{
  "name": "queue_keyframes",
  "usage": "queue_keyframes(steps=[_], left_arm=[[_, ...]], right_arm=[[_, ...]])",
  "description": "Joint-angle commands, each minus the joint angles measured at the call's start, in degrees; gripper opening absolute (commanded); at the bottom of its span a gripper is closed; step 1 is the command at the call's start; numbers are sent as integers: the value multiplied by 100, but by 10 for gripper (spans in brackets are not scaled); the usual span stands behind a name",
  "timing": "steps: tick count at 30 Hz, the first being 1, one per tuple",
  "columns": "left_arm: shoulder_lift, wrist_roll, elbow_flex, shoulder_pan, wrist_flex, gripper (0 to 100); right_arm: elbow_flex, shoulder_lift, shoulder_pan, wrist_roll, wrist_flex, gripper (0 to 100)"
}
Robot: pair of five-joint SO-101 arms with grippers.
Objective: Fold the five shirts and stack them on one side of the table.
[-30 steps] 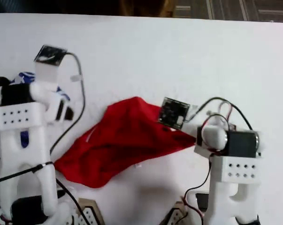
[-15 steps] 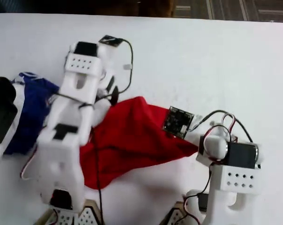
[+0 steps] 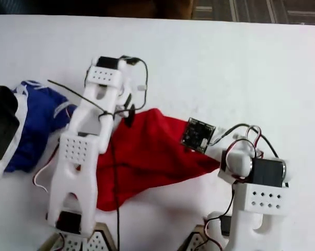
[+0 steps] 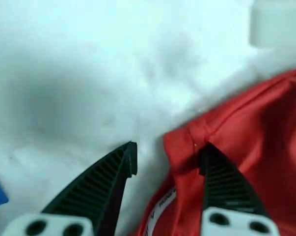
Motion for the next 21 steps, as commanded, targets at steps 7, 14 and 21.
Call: queue_keyframes(steps=[7, 14, 21], left_arm=[[-62, 316, -127, 448, 229, 47], [-334, -44, -110, 466, 237, 24], [-2365, -70, -66, -44, 255, 24]], right_arm=[[281, -48, 22, -9, -171, 18], [527, -57, 40, -9, -207, 18], [510, -57, 743, -18, -1130, 18]])
